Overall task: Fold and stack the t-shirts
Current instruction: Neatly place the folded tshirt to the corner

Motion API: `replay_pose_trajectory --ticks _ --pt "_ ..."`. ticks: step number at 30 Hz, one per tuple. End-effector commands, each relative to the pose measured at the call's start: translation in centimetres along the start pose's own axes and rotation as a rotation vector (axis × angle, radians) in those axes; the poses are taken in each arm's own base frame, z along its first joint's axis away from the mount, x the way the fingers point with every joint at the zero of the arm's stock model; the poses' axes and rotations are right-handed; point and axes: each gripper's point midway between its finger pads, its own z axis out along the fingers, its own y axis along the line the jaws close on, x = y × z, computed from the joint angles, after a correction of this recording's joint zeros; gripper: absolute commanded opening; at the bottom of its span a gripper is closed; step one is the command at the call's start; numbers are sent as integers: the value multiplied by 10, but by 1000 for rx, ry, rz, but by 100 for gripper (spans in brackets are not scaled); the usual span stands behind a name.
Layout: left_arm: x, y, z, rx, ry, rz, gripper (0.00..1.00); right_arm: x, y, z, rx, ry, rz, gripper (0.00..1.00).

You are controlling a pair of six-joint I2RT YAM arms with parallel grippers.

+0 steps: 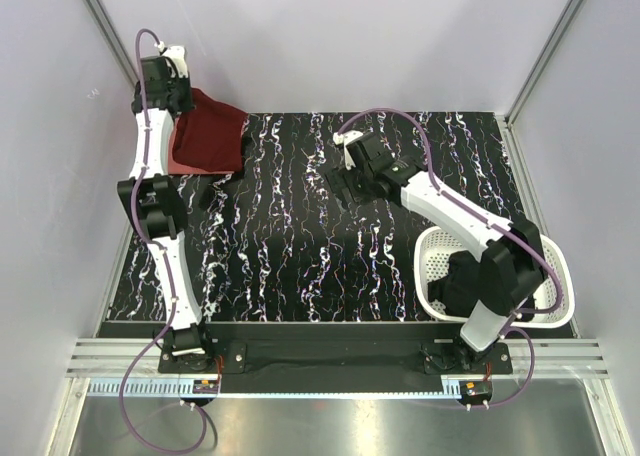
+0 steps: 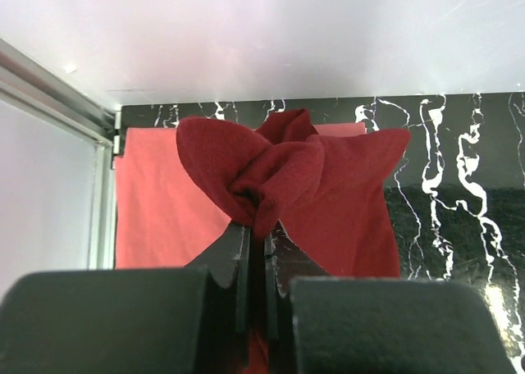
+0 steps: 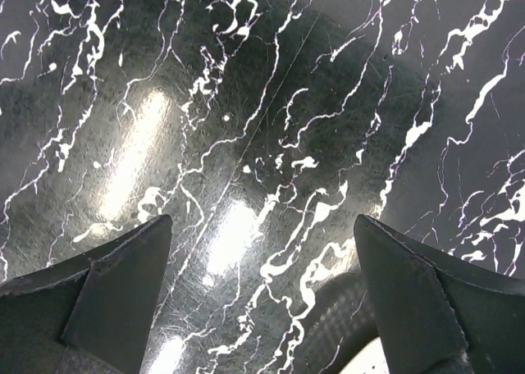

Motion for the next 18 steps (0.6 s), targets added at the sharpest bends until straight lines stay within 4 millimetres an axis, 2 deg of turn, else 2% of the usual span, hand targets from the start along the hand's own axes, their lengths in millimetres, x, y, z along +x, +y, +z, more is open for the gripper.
replay_pose_trajectory --ticks 1,7,12,14,16,18 --pt "-44 -1 3 35 -162 42 0 -17 3 -2 -21 -25 26 100" --pt "-38 12 21 23 -195 35 0 -18 8 9 -33 4 32 100" --pt "-23 36 38 -1 -202 -9 0 -18 11 21 -40 39 35 100" --pt "-13 44 45 -6 -190 -21 0 -23 13 24 -49 40 38 100" --pt "-11 50 48 -15 -197 -33 0 -29 14 28 -58 34 52 100" --pt "-4 64 53 -34 -202 -55 6 -28 18 36 -74 51 64 100"
